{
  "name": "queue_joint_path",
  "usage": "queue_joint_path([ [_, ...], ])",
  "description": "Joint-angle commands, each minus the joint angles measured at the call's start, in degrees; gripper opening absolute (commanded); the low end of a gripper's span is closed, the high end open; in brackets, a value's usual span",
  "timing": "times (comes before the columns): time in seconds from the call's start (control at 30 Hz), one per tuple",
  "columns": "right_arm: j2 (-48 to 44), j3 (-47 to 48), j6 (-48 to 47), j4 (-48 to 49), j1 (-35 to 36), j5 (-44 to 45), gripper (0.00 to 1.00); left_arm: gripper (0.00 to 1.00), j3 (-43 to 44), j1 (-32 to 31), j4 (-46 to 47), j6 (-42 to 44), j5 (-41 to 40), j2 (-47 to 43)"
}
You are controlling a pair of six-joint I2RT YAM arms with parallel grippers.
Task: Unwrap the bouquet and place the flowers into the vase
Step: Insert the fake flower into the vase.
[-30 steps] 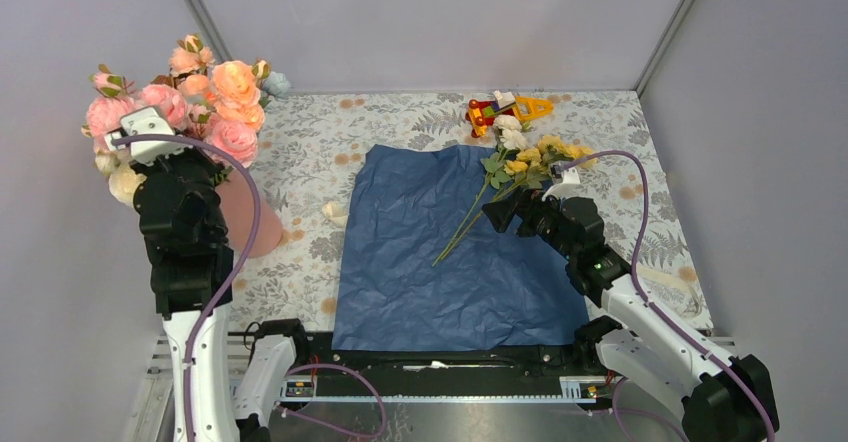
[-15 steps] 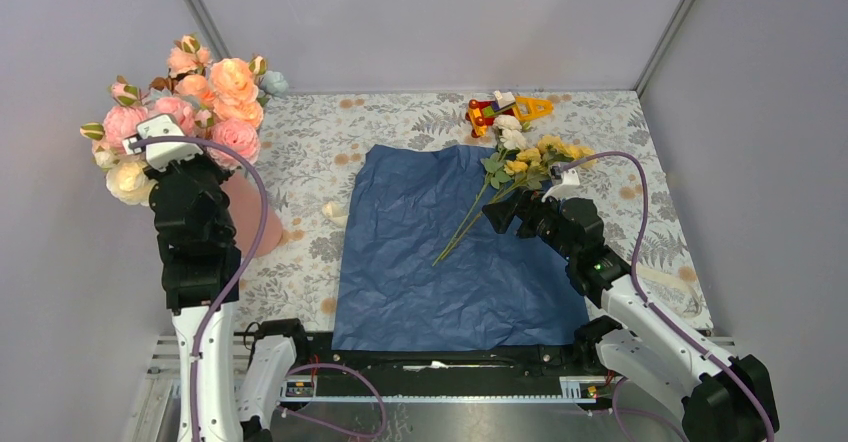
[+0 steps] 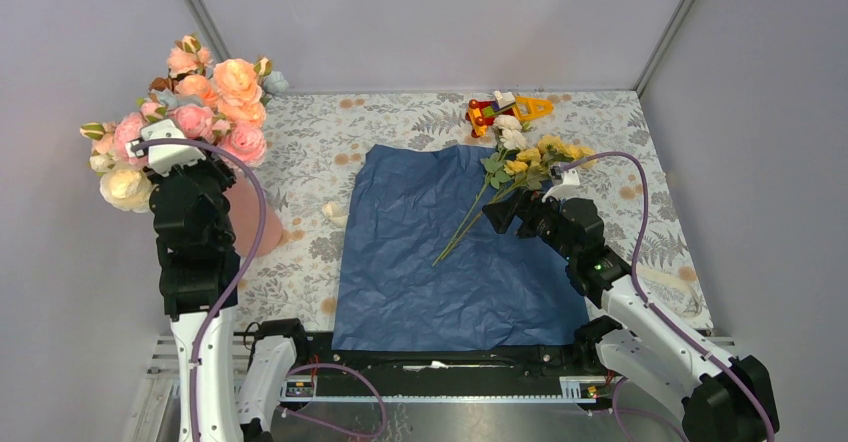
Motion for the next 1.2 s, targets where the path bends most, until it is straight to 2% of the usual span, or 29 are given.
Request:
queue_joint_path([
  [0.0, -1.14, -0.10, -0.57, 0.85, -0.42, -1.54, 0.97, 0.45, 1.08, 0.44, -7.14, -0.40, 2.30, -0.23],
  [0.13, -1.03, -0.16, -0.58, 0.85, -0.40, -1.57, 0.97, 0.52, 2.56, 0.46, -9.34, -1.06, 5.84, -1.04],
  [0.27, -1.14, -0.28, -0.57, 0.94, -0.42, -1.54, 0.97, 0.67, 3.09, 0.48, -11.46, -1.66, 8.33, -2.66],
  [0.57, -1.67, -0.39, -0.66, 0.85, -0.38, -1.63, 0.97, 0.85, 2.32, 0.47, -14.23, -1.98, 12.41, -4.77],
  [0.67, -1.77, -0.41, -0.69, 0.85, -0.37, -1.63, 0.97, 0.98, 2.71, 0.45, -15.31, -2.15, 13.16, -5.57],
  [0.93, -1.60, -0.24, -0.75, 0.85, -0.35, -1.87, 0.97, 0.99, 4.75, -0.04, -18.42, -1.85, 20.71, -6.21],
  [1.17, -1.76, -0.06, -0.84, 0.85, -0.38, -2.25, 0.97, 0.99, 6.99, -3.54, -20.42, -0.60, 20.46, -5.51],
])
